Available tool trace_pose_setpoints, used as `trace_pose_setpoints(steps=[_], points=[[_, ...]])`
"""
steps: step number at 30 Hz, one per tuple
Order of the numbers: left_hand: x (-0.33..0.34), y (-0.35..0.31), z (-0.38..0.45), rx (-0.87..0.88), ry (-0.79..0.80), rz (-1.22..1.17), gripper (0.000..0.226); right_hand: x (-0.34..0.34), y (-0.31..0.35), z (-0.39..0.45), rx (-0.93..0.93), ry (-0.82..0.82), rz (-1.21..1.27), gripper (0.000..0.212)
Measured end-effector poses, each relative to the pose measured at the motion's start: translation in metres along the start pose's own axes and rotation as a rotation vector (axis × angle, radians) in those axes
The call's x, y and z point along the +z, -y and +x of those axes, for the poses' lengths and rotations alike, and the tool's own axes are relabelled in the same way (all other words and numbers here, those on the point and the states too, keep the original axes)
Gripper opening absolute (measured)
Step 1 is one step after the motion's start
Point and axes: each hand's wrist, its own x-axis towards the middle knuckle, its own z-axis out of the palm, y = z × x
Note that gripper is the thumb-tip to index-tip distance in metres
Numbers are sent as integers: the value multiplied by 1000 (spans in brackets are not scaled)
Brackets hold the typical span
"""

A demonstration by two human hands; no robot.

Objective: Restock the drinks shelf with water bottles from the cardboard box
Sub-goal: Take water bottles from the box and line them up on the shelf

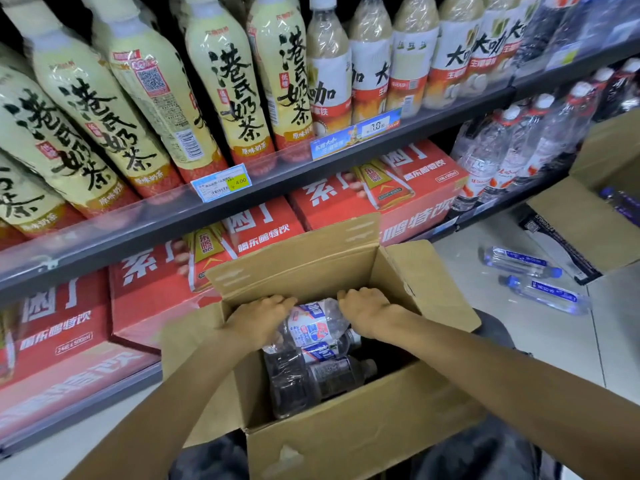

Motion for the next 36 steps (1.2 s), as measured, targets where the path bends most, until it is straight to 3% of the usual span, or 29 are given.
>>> trace_pose_setpoints(steps=[5, 9, 13, 19, 31, 36], points=[[-10, 2, -4, 12, 6, -68, 90, -29, -7, -11, -69, -174, -52, 62], [-11, -1, -2, 13, -7, -97, 83, -44, -6, -24, -196, -238, -164, 74], [-14, -2, -3, 19, -5, -89, 79, -48, -7, -32, -301, -301, -231, 69], [-12, -4, -4, 11, -39, -115, 90, -64, -8, -32, -438, -374, -198, 52], [-13, -2, -10, -17, -28, -119, 79, -90, -32, -49, -505, -461, -280, 36], [-7, -3, -12, -7, 10, -93, 74, -90, -42, -54, -531, -465, -168, 34]])
